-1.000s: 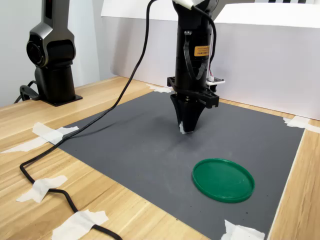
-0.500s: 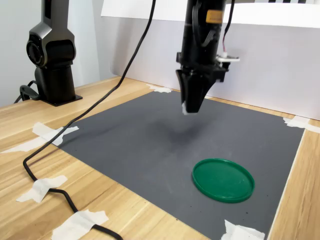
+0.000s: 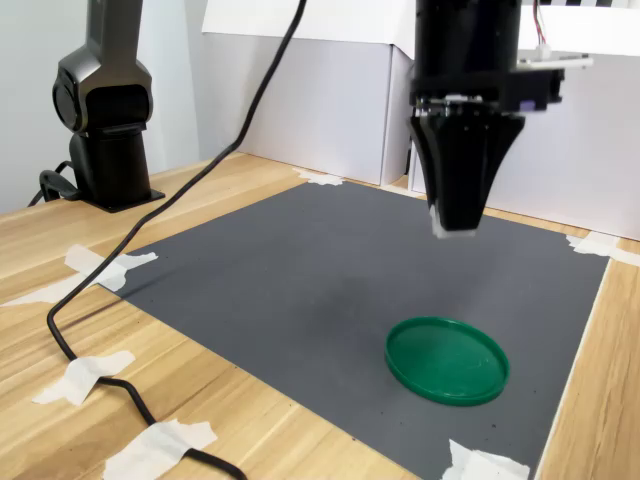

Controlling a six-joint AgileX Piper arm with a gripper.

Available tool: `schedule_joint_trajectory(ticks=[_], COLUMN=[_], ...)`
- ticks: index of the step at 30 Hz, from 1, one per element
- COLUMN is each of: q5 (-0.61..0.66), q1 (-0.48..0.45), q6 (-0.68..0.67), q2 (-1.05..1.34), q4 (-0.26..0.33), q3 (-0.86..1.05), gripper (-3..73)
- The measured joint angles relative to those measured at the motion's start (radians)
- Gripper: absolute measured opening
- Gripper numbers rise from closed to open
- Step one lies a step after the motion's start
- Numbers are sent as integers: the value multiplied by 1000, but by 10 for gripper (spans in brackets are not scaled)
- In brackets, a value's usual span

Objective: Grasp a white terminal and put it on the green lid.

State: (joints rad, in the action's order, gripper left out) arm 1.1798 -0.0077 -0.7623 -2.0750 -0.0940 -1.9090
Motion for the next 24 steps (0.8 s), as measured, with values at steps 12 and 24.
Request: schedule_joint_trajectory(ticks=[12, 24], q5=[-50, -55], q1=[0, 0], q6=[75, 44], q2=[-107, -145], q4=[-46, -35], q3=[0, -2], gripper=[82, 209])
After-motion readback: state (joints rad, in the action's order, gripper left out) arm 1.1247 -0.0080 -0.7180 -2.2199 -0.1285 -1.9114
